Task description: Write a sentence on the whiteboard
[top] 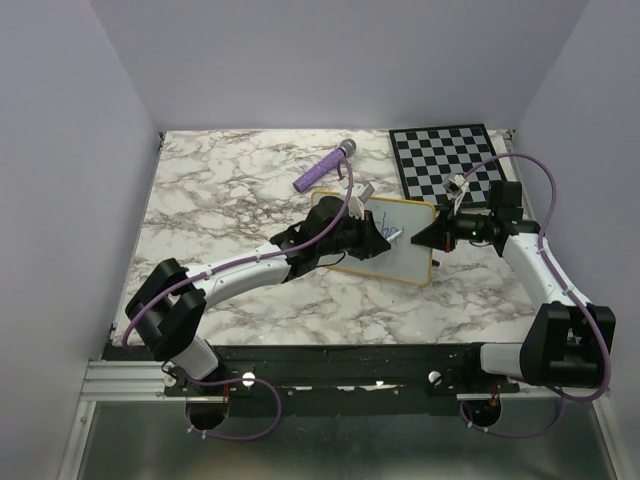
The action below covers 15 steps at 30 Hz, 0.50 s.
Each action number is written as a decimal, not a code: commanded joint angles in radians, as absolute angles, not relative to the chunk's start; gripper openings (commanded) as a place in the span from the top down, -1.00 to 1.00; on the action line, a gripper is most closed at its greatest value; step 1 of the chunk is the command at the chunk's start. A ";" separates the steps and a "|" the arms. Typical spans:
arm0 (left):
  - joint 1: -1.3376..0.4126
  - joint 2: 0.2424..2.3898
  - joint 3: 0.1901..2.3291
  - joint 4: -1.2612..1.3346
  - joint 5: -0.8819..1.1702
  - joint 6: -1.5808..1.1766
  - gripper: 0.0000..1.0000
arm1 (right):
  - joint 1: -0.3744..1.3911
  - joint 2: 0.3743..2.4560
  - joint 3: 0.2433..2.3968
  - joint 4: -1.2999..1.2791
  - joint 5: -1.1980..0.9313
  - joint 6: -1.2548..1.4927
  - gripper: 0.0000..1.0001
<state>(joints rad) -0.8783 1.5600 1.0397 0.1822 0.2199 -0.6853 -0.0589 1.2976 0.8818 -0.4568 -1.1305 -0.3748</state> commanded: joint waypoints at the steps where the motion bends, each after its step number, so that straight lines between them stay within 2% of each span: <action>1: -0.876 1.563 1.019 0.147 0.181 -0.684 1.00 | -0.055 1.281 0.884 -0.451 -1.149 -0.394 0.99; 15: -0.877 1.575 0.988 0.141 0.204 -0.695 1.00 | -0.055 1.281 0.884 -0.451 -1.147 -0.394 0.99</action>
